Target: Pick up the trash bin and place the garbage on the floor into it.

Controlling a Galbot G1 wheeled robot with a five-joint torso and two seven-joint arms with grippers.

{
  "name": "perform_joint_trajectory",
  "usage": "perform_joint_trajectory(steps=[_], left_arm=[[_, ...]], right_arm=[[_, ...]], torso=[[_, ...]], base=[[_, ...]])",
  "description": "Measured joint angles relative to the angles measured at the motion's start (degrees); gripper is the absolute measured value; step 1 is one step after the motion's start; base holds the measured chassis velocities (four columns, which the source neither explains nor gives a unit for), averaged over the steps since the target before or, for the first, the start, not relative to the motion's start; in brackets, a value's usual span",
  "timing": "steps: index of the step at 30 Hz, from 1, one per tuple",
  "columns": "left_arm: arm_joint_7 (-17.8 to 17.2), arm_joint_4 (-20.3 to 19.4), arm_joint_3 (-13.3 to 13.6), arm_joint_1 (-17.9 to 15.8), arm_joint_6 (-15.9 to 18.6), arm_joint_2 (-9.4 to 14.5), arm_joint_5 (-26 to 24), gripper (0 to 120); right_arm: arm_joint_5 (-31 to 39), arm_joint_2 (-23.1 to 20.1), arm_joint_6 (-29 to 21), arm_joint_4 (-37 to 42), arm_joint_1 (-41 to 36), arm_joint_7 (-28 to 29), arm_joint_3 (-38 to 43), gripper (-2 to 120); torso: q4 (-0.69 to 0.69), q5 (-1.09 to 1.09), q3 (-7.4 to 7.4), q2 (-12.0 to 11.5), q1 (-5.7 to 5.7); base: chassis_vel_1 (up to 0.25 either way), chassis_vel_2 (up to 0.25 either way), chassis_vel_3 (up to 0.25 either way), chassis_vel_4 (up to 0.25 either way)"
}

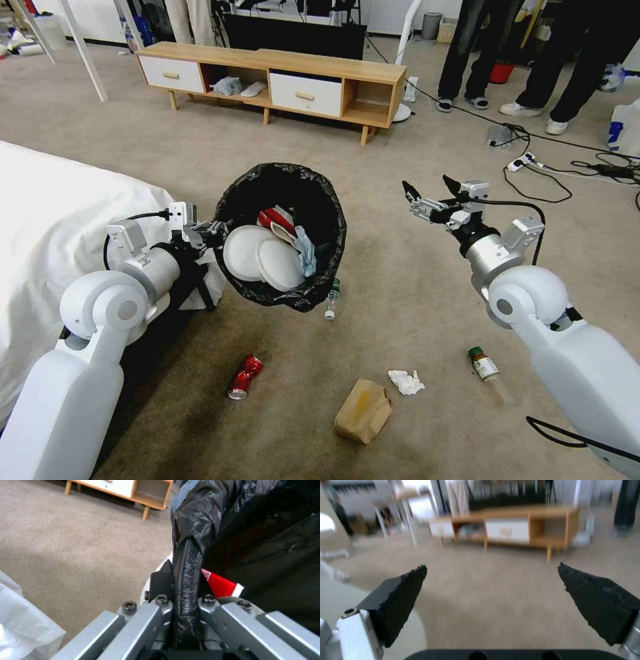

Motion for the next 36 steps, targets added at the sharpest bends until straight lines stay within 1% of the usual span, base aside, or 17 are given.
perform_joint_trajectory(steps=[1, 3, 4, 5, 6, 7, 8, 9, 12, 14, 15, 17, 18, 20, 26, 36], left_arm=[[0.0, 0.0, 0.0, 0.0, 0.0, 0.0, 0.0, 2], [0.0, 0.1, 0.0, 0.0, 0.0, -0.1, 0.0, 2], [0.0, 0.2, 0.0, 0.0, 0.0, -0.2, 0.0, 2], [0.0, 0.2, 0.0, 0.0, 0.0, -0.2, 0.0, 2], [0.1, 0.3, 0.0, 0.0, 0.0, -0.2, 0.0, 2], [0.1, 0.3, -0.1, 0.0, 0.0, -0.2, 0.0, 2], [0.1, 0.3, -0.1, 0.0, 0.0, -0.2, 0.0, 2], [0.1, 0.4, -0.2, 0.0, 0.0, -0.2, 0.0, 2], [0.1, 0.6, -0.3, 0.0, 0.0, -0.1, 0.0, 2], [0.2, 0.8, -0.3, 0.2, 0.0, 0.0, -0.1, 2], [0.2, 0.8, -0.3, 0.2, 0.0, 0.0, -0.1, 2], [0.2, 0.9, -0.3, 0.5, 0.1, 0.2, -0.1, 2], [0.2, 0.9, -0.3, 0.5, 0.1, 0.2, -0.1, 2], [0.3, 0.9, -0.3, 0.6, 0.1, 0.2, -0.2, 2], [0.3, 1.1, -0.4, 0.6, 0.1, 0.3, -0.3, 2], [0.2, 1.1, -0.1, 0.9, 0.1, 0.0, -0.3, 2]], right_arm=[[0.0, 0.0, 0.0, 0.0, 0.0, 0.0, 0.0, 100], [6.7, -1.4, -9.7, 2.2, 0.1, 3.5, 1.4, 100], [11.6, -1.8, -16.6, 3.7, 0.1, 6.8, 2.2, 100], [11.6, -1.8, -16.6, 3.7, 0.1, 6.8, 2.2, 100], [14.8, -2.0, -20.6, 4.5, -0.2, 9.0, 2.6, 100], [16.8, -2.2, -22.5, 5.1, -0.6, 9.9, 2.8, 100], [16.8, -2.2, -22.5, 5.1, -0.6, 9.9, 2.8, 100], [18.7, -3.1, -24.1, 6.2, -2.0, 10.4, 2.7, 100], [18.6, -3.9, -24.6, 6.9, -3.3, 10.0, 1.2, 100], [17.1, -4.8, -24.6, 7.3, -4.8, 9.0, -2.1, 100], [17.1, -4.8, -24.6, 7.3, -4.8, 9.0, -2.1, 100], [15.9, -5.5, -24.5, 7.4, -5.9, 8.3, -5.6, 100], [15.9, -5.5, -24.5, 7.4, -5.9, 8.3, -5.6, 100], [15.3, -6.2, -24.3, 7.4, -6.7, 7.8, -8.5, 100], [15.6, -7.2, -24.0, 7.1, -6.9, 6.5, -12.9, 100], [16.2, -9.0, -23.8, 5.8, -6.8, 6.9, -20.8, 100]], torso=[[0.00, 0.00, 0.00, 0.0, 0.00], [-0.02, -0.02, 0.00, 0.0, 0.00], [-0.02, -0.02, 0.00, 0.0, 0.00], [-0.02, -0.02, 0.00, 0.0, 0.00], [-0.03, -0.01, 0.00, 0.0, 0.00], [-0.02, 0.00, 0.00, 0.0, 0.00], [-0.02, 0.00, 0.00, 0.0, 0.00], [0.00, 0.00, 0.00, 0.0, 0.00], [-0.02, 0.00, 0.00, 0.0, 0.00], [-0.02, 0.00, 0.00, 0.0, 0.00], [-0.02, 0.00, 0.00, 0.0, 0.00], [0.00, 0.00, 0.00, 0.0, 0.00], [0.00, 0.00, 0.00, 0.0, 0.00], [0.00, 0.00, 0.00, 0.0, 0.00], [-0.01, 0.00, 0.00, 0.0, 0.00], [-0.01, 0.00, 0.00, 0.0, 0.00]], base=[[0.000, 0.000, 0.000, 0.000], [0.000, 0.000, 0.000, 0.000], [0.000, 0.000, 0.000, 0.000], [0.000, 0.000, 0.000, 0.000], [0.000, 0.000, 0.000, 0.000], [0.000, 0.000, 0.000, 0.000], [0.000, 0.000, 0.000, 0.000], [0.000, 0.000, 0.000, 0.000], [0.000, 0.000, 0.000, 0.000], [0.000, 0.000, 0.000, 0.000], [0.000, 0.000, 0.000, 0.000], [0.000, 0.000, 0.000, 0.000], [0.000, 0.000, 0.000, 0.000], [0.000, 0.000, 0.000, 0.000], [0.000, 0.000, 0.000, 0.000], [0.000, 0.000, 0.000, 0.000]])
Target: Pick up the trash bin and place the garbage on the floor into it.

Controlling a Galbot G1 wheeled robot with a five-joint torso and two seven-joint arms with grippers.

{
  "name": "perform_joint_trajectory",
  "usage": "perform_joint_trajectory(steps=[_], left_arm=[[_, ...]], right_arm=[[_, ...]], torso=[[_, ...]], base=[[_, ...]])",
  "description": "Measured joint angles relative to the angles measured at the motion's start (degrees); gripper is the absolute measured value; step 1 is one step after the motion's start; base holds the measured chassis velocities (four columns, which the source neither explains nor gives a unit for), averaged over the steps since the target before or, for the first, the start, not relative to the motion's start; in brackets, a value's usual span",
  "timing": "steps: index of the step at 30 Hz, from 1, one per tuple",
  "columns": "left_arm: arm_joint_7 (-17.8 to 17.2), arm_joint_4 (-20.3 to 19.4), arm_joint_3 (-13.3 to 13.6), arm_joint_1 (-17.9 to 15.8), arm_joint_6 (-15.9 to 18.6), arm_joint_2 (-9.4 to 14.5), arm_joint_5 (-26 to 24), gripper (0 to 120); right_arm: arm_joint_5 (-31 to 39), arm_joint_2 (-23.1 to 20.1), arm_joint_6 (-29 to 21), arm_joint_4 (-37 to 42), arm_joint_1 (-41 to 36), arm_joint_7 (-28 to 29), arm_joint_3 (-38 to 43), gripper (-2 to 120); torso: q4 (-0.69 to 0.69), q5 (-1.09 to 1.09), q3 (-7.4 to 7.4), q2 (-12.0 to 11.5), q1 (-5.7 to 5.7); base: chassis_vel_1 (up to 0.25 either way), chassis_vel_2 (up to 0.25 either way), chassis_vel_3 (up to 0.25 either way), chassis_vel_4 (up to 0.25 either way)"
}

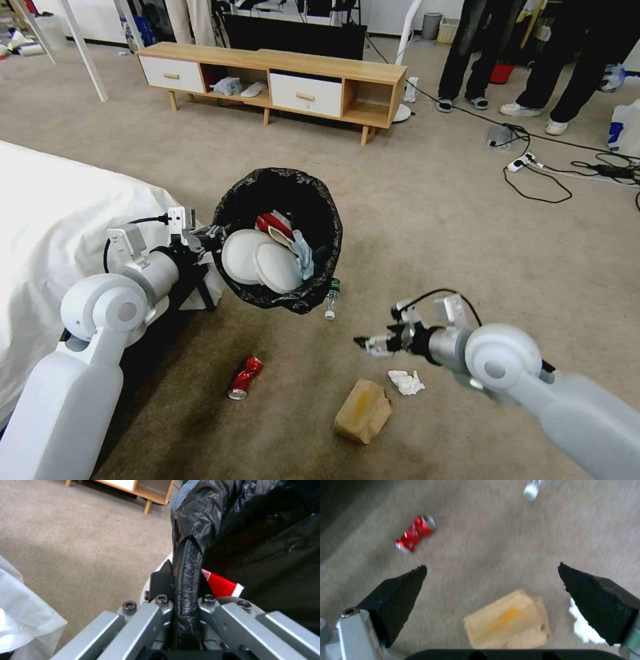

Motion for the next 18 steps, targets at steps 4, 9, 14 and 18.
perform_joint_trajectory(steps=[4, 9, 14, 18], left_arm=[[-0.1, 0.0, 0.1, 0.2, 0.0, 0.0, -0.1, 2], [-0.1, -0.1, 0.0, 0.3, 0.1, 0.0, -0.2, 2], [-0.1, -0.1, -0.2, 0.3, 0.1, 0.0, -0.3, 2], [-0.1, -0.2, -0.2, 0.5, 0.1, 0.0, -0.3, 2]], right_arm=[[0.0, -0.2, 0.1, -1.5, -0.1, 0.6, -3.1, 100], [-0.1, -0.4, 0.1, -2.6, -0.9, 1.0, -3.7, 100], [-0.2, 0.1, 0.1, -5.0, -2.1, 1.0, -3.3, 100], [-0.1, 0.8, 0.1, -6.9, -2.1, 0.7, -3.1, 100]], torso=[[0.01, 0.00, 0.01, 0.0, 0.00], [0.00, 0.00, 0.01, 0.0, 0.00], [0.00, 0.00, 0.01, 0.0, 0.00], [0.00, 0.00, 0.01, 0.0, 0.00]], base=[[0.000, 0.000, 0.000, 0.000], [0.000, 0.000, 0.000, 0.000], [0.000, 0.000, 0.000, 0.000], [0.000, 0.000, 0.000, 0.000]])
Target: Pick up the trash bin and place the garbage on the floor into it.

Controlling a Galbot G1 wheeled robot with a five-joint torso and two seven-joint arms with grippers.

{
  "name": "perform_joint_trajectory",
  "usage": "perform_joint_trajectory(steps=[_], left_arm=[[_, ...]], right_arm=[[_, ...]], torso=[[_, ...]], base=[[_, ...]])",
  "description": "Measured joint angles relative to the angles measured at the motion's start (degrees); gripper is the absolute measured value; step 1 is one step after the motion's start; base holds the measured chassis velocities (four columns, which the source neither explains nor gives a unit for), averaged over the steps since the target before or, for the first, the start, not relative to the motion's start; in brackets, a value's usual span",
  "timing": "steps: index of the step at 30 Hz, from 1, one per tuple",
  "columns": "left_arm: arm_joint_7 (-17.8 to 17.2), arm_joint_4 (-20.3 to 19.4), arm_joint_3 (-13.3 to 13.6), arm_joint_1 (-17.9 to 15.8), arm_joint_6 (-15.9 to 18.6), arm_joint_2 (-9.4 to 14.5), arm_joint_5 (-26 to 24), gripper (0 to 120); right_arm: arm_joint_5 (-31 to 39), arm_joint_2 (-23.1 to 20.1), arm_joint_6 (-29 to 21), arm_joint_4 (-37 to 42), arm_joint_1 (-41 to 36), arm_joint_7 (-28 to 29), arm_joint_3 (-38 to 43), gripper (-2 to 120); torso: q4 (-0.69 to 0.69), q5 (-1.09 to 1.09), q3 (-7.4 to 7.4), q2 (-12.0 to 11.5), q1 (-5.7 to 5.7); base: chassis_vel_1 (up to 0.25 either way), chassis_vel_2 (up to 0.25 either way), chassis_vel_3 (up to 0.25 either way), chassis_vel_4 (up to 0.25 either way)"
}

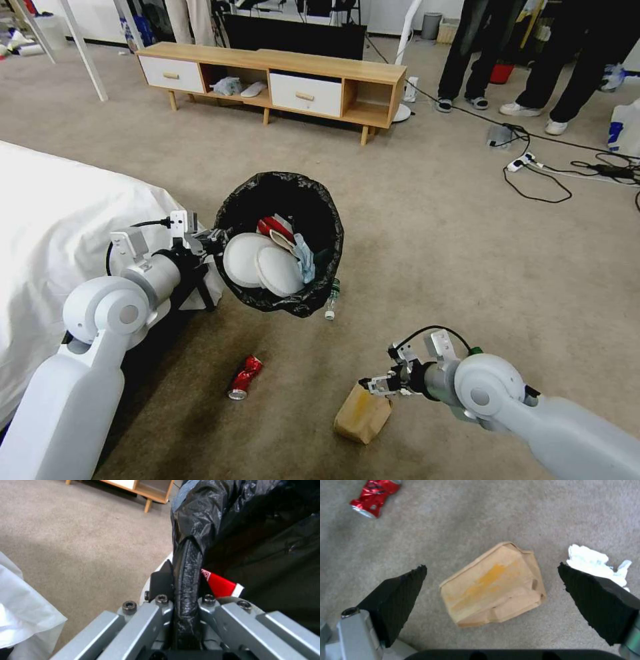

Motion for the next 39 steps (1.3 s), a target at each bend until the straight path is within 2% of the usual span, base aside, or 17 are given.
perform_joint_trajectory(steps=[18, 27, 39], left_arm=[[-0.1, -0.8, -0.2, 0.3, 0.0, 0.0, 0.0, 2], [-0.1, -1.2, -0.6, 0.7, 0.0, 0.2, 0.0, 2], [-0.4, -1.5, -0.6, 0.7, 0.1, 0.3, -0.2, 2]], right_arm=[[0.6, 6.3, 0.4, -8.2, 1.3, 0.5, -2.1, 100], [4.4, 9.4, 2.2, -9.8, 0.4, 5.8, -1.2, 100], [11.6, 10.7, 3.4, -7.4, -1.0, 13.8, 0.7, 100]], torso=[[-0.01, 0.00, 0.00, 0.0, 0.00], [0.00, -0.01, 0.00, 0.0, 0.00], [0.00, -0.01, -0.01, 0.0, 0.00]], base=[[0.000, 0.000, 0.000, 0.000], [0.000, 0.000, 0.000, 0.000], [0.000, 0.000, 0.000, 0.000]])
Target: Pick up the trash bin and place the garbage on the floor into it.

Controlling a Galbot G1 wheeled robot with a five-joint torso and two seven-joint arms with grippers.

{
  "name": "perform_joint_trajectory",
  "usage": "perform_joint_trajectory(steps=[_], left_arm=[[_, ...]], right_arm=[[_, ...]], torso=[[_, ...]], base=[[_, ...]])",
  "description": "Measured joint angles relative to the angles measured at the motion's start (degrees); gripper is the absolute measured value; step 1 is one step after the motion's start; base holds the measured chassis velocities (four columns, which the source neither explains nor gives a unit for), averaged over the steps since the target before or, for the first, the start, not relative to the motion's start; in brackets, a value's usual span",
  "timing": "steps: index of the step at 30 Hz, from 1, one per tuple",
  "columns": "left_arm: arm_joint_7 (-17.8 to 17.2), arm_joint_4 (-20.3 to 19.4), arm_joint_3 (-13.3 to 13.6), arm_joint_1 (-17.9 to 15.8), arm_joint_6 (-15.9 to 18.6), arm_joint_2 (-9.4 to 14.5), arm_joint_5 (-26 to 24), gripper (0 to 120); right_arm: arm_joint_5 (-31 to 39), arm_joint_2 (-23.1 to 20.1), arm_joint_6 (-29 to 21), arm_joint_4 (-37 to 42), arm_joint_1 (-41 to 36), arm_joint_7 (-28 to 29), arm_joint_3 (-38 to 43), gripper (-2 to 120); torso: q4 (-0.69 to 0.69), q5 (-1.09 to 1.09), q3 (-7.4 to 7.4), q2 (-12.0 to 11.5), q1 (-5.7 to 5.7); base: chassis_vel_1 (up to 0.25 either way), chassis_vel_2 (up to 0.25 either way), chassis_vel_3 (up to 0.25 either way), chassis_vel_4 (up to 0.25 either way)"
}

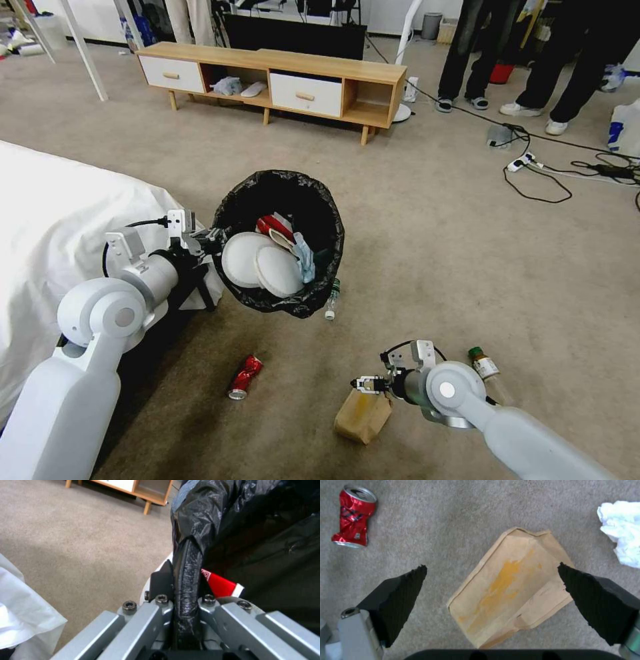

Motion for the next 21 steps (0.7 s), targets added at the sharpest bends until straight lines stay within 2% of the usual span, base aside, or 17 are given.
perform_joint_trajectory(steps=[8, 21], left_arm=[[-0.4, -0.2, 0.1, 0.0, 0.2, 0.0, -0.3, 2], [-0.6, -0.4, -0.1, 0.1, 0.3, 0.3, -0.8, 2]], right_arm=[[3.1, 0.5, 0.4, 0.4, -0.5, 2.6, 0.7, 100], [3.9, 0.3, 1.1, 1.1, -1.9, 4.2, 2.9, 100]], torso=[[0.00, 0.01, 0.00, 0.0, 0.00], [0.00, 0.01, 0.00, 0.0, 0.00]], base=[[0.000, 0.000, 0.000, 0.000], [0.000, 0.000, 0.000, 0.000]])
